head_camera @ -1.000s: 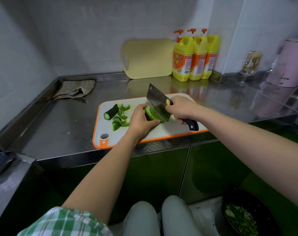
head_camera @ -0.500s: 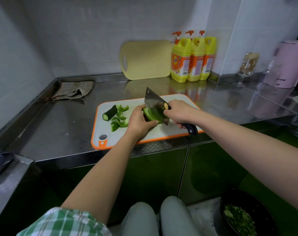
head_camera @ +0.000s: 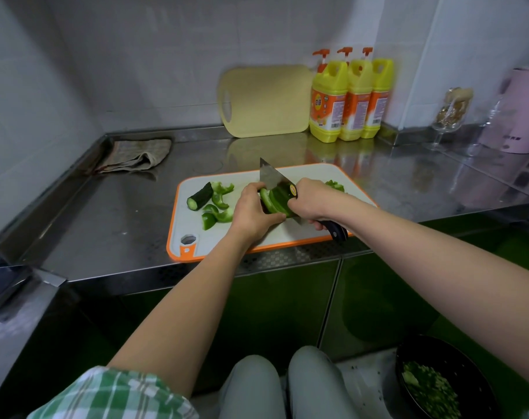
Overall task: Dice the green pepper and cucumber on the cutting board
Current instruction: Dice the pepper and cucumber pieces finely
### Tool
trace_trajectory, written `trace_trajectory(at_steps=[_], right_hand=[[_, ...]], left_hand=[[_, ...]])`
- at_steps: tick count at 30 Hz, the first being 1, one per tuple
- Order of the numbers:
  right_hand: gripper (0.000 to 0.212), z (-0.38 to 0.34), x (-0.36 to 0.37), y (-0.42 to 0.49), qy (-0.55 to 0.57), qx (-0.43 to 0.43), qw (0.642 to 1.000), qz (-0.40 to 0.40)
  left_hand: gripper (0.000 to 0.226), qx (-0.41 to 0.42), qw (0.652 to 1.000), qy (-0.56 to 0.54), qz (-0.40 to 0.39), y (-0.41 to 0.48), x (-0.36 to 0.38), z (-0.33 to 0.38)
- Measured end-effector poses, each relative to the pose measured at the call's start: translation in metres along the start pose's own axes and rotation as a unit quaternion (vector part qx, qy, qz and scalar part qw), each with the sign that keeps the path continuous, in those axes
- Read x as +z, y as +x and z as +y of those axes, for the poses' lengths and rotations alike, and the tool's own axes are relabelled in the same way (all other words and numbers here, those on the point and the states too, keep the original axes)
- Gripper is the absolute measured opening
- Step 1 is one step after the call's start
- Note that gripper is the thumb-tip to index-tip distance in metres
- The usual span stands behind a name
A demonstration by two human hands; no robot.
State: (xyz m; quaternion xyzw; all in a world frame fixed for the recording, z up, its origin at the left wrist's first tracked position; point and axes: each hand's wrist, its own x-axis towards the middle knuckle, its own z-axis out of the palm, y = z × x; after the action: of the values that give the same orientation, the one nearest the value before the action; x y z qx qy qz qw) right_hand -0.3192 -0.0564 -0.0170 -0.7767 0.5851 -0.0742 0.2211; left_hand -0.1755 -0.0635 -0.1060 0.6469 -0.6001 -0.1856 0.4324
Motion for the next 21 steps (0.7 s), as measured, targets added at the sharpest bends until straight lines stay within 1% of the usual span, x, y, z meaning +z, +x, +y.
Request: trace_trajectory(at_steps=[5, 12, 14, 17, 21], right_hand=[[0.009, 0.002, 0.008, 0.011, 0.009, -0.008, 0.999, 0.040], [0.020, 0.024, 0.002, 0.008, 0.116, -0.020, 0.992, 0.052], [0.018, 0.022, -0.006, 0.004, 0.128, -0.033, 0.990, 0.046], [0.013, 0.018, -0.015, -0.003, 0.109, -0.039, 0.993, 0.025], [0.015, 0.016, -0.015, -0.011, 0.072, -0.041, 0.997, 0.004]], left_hand=[[0.079, 0.013, 1.000, 0.010, 0.014, -0.002, 0.000, 0.003], [0.087, 0.000, 0.999, 0.030, 0.010, -0.003, -0.002, 0.007], [0.087, -0.001, 0.999, 0.033, 0.012, -0.004, -0.003, 0.008], [0.085, -0.003, 1.000, 0.028, 0.013, -0.005, -0.004, 0.010], [0.082, -0.003, 1.000, 0.019, 0.012, -0.007, -0.005, 0.012]])
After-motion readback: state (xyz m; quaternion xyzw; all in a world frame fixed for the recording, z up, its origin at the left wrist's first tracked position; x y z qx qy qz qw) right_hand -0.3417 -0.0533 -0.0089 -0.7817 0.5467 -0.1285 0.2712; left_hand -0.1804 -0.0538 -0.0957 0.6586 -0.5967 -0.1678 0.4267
